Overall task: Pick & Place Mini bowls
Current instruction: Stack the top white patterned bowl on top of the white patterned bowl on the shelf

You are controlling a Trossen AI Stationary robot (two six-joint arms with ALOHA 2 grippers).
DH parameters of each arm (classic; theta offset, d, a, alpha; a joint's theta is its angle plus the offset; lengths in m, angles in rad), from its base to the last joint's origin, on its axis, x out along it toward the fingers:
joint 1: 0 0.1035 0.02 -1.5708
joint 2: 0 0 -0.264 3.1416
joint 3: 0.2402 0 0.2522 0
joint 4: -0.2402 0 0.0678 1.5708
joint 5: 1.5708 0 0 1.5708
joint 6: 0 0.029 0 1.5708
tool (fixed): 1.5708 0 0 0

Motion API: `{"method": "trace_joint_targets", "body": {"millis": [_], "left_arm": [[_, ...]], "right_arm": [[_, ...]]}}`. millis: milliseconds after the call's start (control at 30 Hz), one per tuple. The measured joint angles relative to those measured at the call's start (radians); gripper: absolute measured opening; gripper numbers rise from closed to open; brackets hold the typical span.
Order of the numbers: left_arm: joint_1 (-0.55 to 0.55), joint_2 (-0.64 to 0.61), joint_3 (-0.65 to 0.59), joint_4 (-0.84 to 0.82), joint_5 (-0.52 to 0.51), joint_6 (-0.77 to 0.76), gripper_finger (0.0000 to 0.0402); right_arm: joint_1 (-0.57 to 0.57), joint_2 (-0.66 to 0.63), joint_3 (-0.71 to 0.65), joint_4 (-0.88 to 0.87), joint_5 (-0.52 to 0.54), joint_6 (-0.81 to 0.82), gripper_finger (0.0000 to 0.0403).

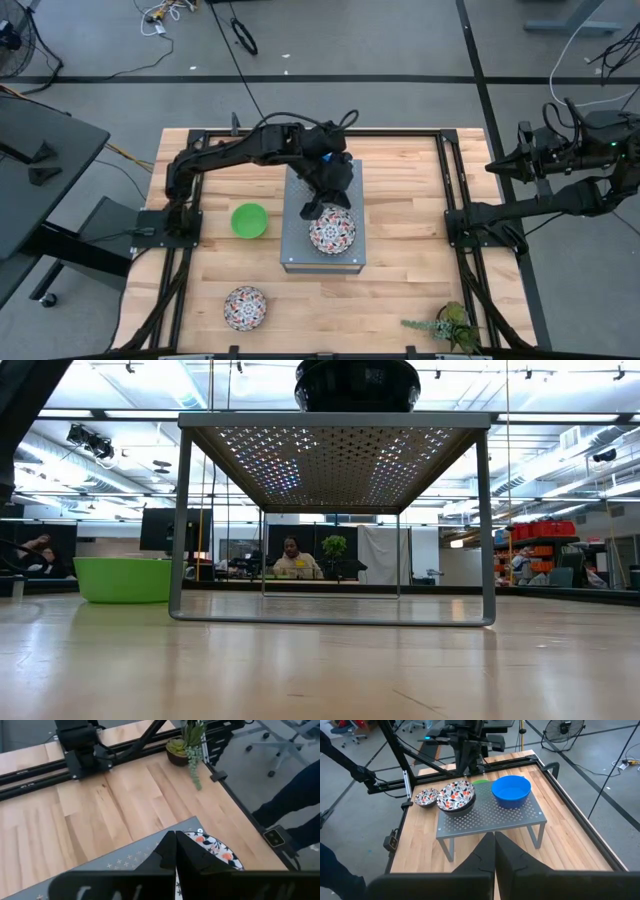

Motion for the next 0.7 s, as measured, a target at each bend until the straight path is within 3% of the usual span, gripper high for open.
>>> {"method": "trace_joint_targets", "body": {"millis": [467, 700], "left_arm": [[-0.002, -0.023, -0.012, 0.102, 0.001, -0.029, 0.0], [-0.004, -0.104, -0.253, 0.327, 0.056, -0.11, 0.0]], "right_arm": [[0.0, 0.0, 0.0, 0.0, 0.0, 0.0, 0.0003], [0.0, 0.0, 0.0, 0.0, 0.0, 0.0, 0.0003]]}}
